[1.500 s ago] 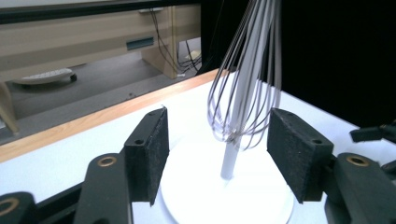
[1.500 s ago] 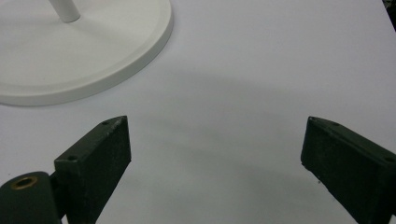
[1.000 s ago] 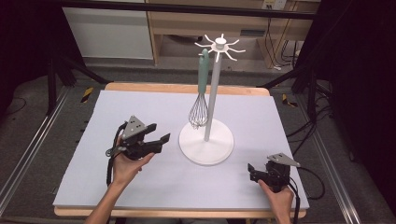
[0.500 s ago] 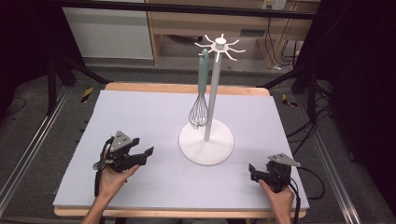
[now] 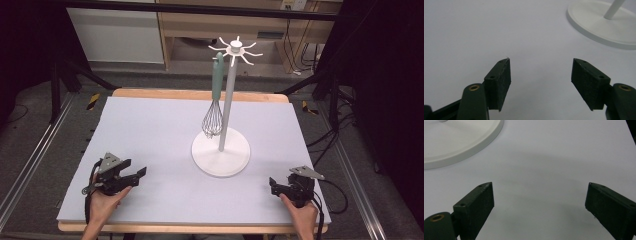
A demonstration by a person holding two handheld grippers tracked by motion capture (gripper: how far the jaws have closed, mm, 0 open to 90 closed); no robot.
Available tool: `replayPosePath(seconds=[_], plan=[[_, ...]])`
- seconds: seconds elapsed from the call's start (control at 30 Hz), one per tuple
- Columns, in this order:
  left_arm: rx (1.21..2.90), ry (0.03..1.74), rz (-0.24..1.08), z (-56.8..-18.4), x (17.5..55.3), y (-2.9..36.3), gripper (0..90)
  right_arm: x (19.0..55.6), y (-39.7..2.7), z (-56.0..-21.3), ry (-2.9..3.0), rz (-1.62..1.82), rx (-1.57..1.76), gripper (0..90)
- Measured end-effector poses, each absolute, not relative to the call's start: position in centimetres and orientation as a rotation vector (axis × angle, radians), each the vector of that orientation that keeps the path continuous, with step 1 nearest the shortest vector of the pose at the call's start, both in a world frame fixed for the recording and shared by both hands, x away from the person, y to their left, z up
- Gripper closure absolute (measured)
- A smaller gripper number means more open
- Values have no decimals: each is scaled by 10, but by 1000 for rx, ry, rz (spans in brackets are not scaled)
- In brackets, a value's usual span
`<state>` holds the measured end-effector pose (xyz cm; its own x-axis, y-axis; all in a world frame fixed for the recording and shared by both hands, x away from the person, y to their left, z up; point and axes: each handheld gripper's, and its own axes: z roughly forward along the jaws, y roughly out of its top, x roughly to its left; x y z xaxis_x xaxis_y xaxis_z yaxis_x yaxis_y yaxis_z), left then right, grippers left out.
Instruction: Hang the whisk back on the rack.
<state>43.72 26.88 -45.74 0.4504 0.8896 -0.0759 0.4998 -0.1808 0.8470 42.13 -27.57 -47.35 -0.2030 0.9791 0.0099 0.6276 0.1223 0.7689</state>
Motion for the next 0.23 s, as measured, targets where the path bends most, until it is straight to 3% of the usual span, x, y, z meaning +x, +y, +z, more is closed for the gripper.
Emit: replayPosePath(seconds=[0.23], plan=[[1818, 1253, 581, -466, 442, 286, 332, 422, -280, -475, 1892, 879, 1582, 90]])
